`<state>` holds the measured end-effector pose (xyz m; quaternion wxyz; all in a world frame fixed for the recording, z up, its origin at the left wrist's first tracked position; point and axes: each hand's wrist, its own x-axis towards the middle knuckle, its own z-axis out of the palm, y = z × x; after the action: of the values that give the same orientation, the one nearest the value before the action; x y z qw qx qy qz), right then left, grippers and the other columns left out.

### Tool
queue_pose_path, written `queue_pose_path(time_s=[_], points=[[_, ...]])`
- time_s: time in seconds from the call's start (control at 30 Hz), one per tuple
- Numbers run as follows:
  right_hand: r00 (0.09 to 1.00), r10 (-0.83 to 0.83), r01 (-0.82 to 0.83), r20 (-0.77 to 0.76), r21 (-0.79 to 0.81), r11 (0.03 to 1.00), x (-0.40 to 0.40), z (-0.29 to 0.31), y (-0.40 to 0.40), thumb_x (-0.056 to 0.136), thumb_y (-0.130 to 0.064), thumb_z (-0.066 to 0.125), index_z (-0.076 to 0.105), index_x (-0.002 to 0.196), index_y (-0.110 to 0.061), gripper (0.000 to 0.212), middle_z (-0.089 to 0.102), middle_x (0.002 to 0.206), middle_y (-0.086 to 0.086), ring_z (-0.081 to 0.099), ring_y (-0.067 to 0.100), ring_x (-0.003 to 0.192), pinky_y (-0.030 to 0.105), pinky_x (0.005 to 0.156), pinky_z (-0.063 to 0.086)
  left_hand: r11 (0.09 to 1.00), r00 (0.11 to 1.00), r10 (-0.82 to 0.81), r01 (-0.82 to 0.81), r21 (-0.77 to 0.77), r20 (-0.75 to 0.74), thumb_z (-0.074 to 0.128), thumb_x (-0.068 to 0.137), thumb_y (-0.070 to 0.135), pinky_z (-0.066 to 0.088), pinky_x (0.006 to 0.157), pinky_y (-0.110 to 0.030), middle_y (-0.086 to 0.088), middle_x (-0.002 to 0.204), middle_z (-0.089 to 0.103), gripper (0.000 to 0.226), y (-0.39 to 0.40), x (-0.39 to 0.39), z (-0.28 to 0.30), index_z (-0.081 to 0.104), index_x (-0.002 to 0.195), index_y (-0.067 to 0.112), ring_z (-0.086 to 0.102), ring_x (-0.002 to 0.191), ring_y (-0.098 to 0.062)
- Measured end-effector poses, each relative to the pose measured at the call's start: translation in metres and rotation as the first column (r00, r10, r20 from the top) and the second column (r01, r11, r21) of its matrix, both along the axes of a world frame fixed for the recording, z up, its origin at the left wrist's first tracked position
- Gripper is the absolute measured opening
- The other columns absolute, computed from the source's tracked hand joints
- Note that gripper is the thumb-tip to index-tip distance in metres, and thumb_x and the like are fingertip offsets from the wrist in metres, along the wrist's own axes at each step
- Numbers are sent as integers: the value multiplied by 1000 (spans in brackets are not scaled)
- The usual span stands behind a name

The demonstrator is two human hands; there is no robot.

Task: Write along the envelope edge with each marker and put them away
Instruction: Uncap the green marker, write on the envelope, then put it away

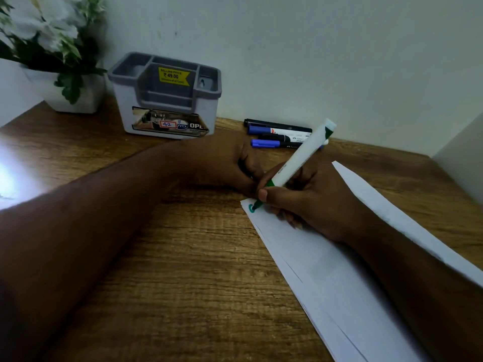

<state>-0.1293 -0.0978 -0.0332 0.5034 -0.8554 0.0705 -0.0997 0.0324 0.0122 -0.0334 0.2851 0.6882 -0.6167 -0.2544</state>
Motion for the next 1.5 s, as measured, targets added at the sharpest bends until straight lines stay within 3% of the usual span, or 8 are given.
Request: queue_pose_path(time_s=[0.13,0.3,0.6,0.8,1.13,1.33,1.43,1.5], points=[[1000,-15,15,-3,-36,999,1,-2,-1,82,-8,73,73,79,-6,4,64,49,-9,55,-1,38,8,40,40,1000,1000,-2,2,4,-8,72,77,22,43,66,-1,32,69,67,42,0,0,0,64,60,59,60,70,14],[988,-96,75,124,162,984,-3,-1,-7,82,-8,71,74,70,-15,14,60,49,2,48,12,35,18,35,38,1000,1000,9,-9,4,-22,77,73,23,39,62,1,34,66,66,36,-1,-1,1,66,62,56,59,68,16],[1000,-21,20,21,37,999,-3,1,-3,83,-1,71,75,81,-2,5,64,58,22,50,15,38,22,36,42,999,1000,19,-18,45,-24,75,74,24,40,59,-1,29,63,66,23,-1,-2,3,69,72,46,59,65,13],[1000,-2,2,7,20,1000,-4,2,-4,82,-4,71,76,81,-5,5,65,59,21,52,25,45,24,39,45,999,1000,16,-15,52,-7,75,74,27,42,61,-2,30,65,66,22,1,-3,4,68,74,48,59,67,12],[997,-81,80,-7,-4,997,-4,0,-6,81,-19,74,76,78,-13,6,66,55,5,50,12,38,24,39,42,998,1000,18,-18,63,-1,75,74,27,45,68,-6,27,72,69,24,1,-3,4,68,74,49,61,72,9],[997,-69,69,-22,-11,998,-4,1,-6,82,-17,73,73,74,-16,8,65,50,-6,49,9,36,20,37,39,997,1000,17,-16,72,-14,75,74,27,53,83,-32,13,85,75,22,1,-4,6,69,76,49,64,82,-3],[994,-113,113,-4,-3,994,-3,0,-6,83,-13,72,73,74,-14,10,62,48,-3,48,14,37,21,36,39,997,999,25,-23,70,-30,76,73,26,51,78,-28,18,80,74,25,2,-4,5,70,71,49,62,77,5],[991,-136,136,-2,-23,990,-3,-1,-5,85,-12,70,72,75,-13,10,62,47,-5,48,14,37,22,36,40,996,999,32,-29,80,-33,77,73,26,52,79,-32,17,80,74,22,2,-4,5,71,73,47,64,80,1]])
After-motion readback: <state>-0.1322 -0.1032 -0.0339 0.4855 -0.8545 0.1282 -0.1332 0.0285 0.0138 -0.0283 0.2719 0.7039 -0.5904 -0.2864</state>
